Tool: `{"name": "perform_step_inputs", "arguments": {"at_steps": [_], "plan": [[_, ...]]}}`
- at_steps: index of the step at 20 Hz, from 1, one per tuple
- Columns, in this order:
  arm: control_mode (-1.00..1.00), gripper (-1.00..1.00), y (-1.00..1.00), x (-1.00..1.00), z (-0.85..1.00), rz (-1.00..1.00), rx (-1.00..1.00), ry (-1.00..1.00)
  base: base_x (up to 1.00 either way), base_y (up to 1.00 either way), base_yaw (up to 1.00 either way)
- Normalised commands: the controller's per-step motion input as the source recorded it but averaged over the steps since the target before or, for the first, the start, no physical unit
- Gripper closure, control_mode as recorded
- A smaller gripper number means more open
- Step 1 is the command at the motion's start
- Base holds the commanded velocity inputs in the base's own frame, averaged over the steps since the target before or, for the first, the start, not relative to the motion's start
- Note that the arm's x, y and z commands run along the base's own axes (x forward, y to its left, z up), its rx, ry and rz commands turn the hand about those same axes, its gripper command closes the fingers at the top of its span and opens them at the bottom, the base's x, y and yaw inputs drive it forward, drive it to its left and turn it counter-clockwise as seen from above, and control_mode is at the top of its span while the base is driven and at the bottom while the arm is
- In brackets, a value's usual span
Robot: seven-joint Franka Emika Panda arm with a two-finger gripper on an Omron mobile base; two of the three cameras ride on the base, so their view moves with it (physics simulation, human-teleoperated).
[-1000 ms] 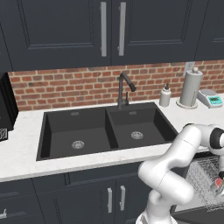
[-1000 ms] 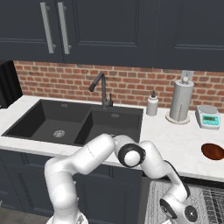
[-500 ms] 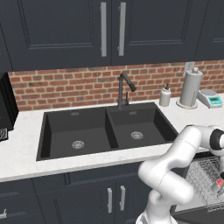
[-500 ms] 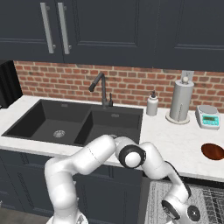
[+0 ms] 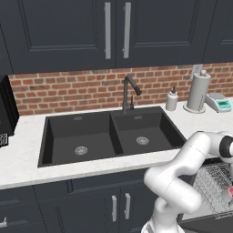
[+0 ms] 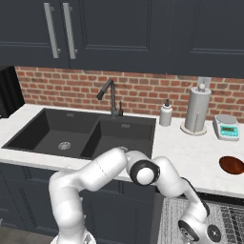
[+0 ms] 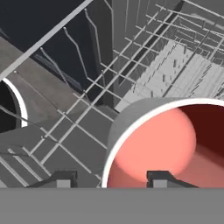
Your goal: Pick up the cup and bowl from the counter, place them in the dishwasher, and close the dishwasher door.
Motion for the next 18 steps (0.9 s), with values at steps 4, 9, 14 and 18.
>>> {"name": "perform_step_inputs", "arguments": {"at_steps": [4,9,14,18], "plan": [[-1.00,-1.00,0.00,-0.16,0.10,0.00,0.00,-0.03,0.00,0.00,0.00],[-1.00,-1.00,0.00,-0.03,0.68,0.00,-0.05,-0.07,0.00,0.00,0.00],[-1.00,-1.00,0.00,-0.01,0.94,0.00,-0.01,-0.02,0.00,0.00,0.00],[-1.00,-1.00,-0.07,-0.11,0.97,0.00,-0.03,-0.04,0.00,0.00,0.00]]}}
